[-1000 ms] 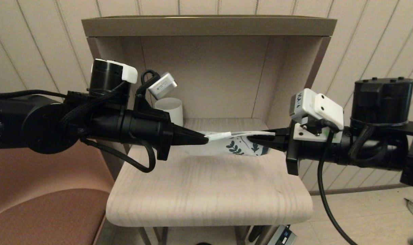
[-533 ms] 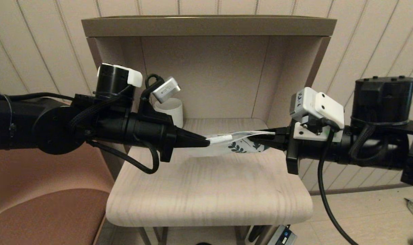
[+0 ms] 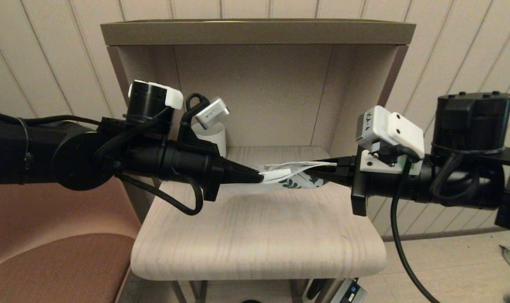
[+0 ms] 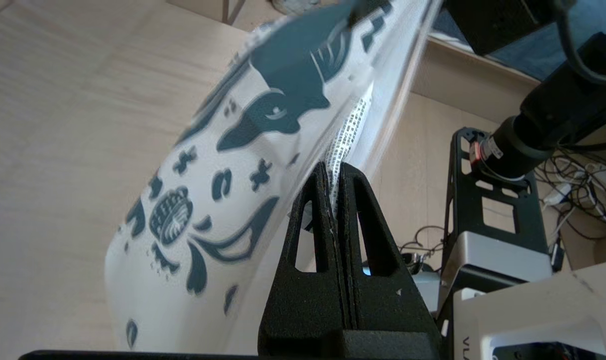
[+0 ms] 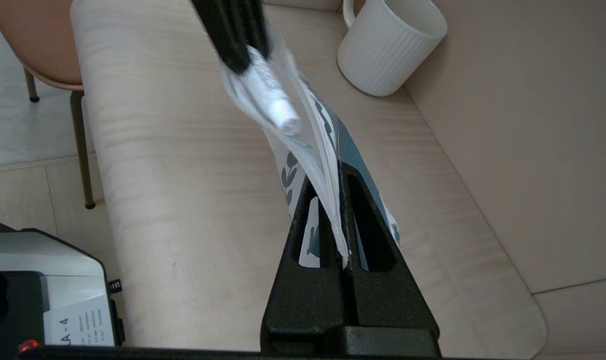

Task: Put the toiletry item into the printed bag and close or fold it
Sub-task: Place the toothpaste in the storage bag

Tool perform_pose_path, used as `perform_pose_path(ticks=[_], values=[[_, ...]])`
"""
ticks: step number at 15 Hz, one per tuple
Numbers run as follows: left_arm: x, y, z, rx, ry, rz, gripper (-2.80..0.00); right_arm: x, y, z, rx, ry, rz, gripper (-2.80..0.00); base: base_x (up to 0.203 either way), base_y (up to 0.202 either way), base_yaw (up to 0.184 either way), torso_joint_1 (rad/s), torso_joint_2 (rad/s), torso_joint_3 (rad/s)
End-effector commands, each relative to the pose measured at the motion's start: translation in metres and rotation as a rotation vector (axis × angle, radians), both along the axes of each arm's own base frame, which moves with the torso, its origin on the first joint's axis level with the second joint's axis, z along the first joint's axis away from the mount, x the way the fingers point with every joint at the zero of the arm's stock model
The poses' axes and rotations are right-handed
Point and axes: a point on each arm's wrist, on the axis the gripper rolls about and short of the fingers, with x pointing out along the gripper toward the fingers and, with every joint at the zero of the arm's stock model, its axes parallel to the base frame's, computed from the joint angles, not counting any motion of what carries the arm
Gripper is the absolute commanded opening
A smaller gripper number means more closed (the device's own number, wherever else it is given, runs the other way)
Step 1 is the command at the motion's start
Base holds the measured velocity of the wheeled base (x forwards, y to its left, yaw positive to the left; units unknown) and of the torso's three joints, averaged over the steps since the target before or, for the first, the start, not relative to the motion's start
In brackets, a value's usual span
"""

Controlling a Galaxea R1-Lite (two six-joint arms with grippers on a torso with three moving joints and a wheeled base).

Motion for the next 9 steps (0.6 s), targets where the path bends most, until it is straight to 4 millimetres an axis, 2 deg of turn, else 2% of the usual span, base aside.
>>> perform_pose_path(ticks=[1,3,4,9], values=[[0.003,-0.003,-0.002,0.003,0.009,-0.006,-2.80,-0.001,0.000,0.002,0.002,-0.009,0.005,-2.80,0.000,0.000,0.000,0.000,0.00,0.000],[0.004,-0.004,-0.005,0.006,0.011,-0.004,-2.80,-0.001,0.000,0.002,0.003,-0.011,0.005,-2.80,0.000,0.000,0.000,0.000,0.00,0.000],[0.004,-0.004,-0.004,0.006,0.009,-0.004,0.00,-0.001,0.000,0.002,0.003,-0.011,0.005,-2.80,0.000,0.000,0.000,0.000,0.00,0.000],[-0.002,0.001,0.010,-0.018,-0.028,-0.004,0.00,-0.001,0.002,-0.002,-0.002,0.002,0.010,-2.80,0.000,0.000,0.000,0.000,0.00,0.000]])
